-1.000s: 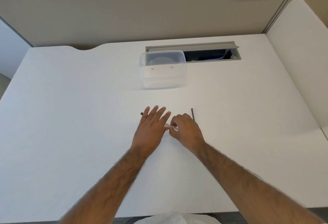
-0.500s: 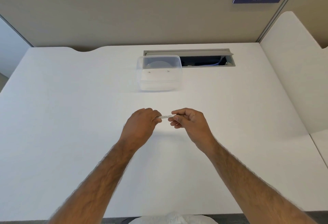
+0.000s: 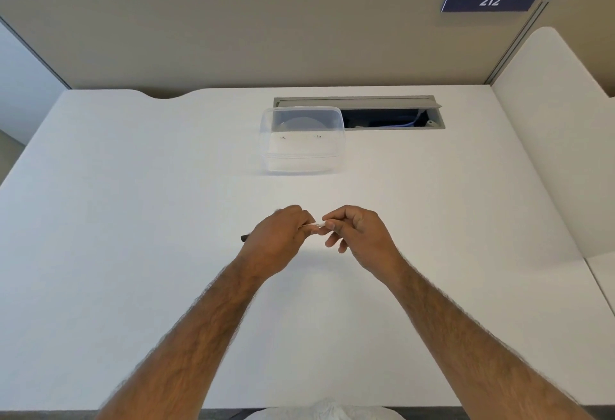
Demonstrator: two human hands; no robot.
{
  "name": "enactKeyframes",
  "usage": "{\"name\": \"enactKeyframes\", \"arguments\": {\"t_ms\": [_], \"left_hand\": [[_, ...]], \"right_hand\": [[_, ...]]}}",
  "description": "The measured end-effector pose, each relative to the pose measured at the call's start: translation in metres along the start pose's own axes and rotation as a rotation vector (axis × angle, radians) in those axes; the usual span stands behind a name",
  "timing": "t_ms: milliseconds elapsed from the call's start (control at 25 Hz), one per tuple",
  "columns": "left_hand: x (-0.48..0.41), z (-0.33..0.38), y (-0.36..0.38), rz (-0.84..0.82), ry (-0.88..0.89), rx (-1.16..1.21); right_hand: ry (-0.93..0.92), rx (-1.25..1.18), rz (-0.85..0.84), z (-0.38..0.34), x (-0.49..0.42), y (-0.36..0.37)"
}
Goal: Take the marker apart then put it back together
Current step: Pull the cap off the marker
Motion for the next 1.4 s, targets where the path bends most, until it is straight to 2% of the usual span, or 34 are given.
{"name": "enactKeyframes", "arguments": {"t_ms": [160,480,560,760,960,1160,1400], "left_hand": [[-0.002,-0.002,0.001,-0.023,0.04,0.063],[-0.002,0.0,-0.005,-0.03,0.025,0.119],[-0.002,0.003,-0.007,0.007,0.025,0.125],[-0.005,0.01,-0.01,0.081,-0.004,-0.057],[-0.008,0.003,-0.007,-0.07,-0.043,0.062],[-0.007,0.006,-0.01,0.06,-0.023,-0.002],[-0.011,-0.001,-0.012,-0.031,0.008,0.135]], "right_hand": [[-0.052,0.209,-0.027,0.0,-0.002,-0.003],[-0.135,0.357,-0.031,0.008,0.003,0.001],[-0.17,0.354,0.002,0.008,0.004,0.0],[-0.182,0.241,0.06,0.011,0.007,-0.002],[-0.204,0.269,0.054,0.006,0.008,-0.002],[-0.194,0.251,0.047,0.006,0.008,0.002],[-0.218,0.283,0.038,-0.001,0.004,0.003]]}}
Point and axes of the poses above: each hand's wrist, its own x-axis away from the middle knuckle, its own y-axis out of the palm, z = x × y, the point moved 4 cm from there along -x, towards the middle knuckle, and after that the axes turned 13 degrees about -x, right-handed, at the moved point
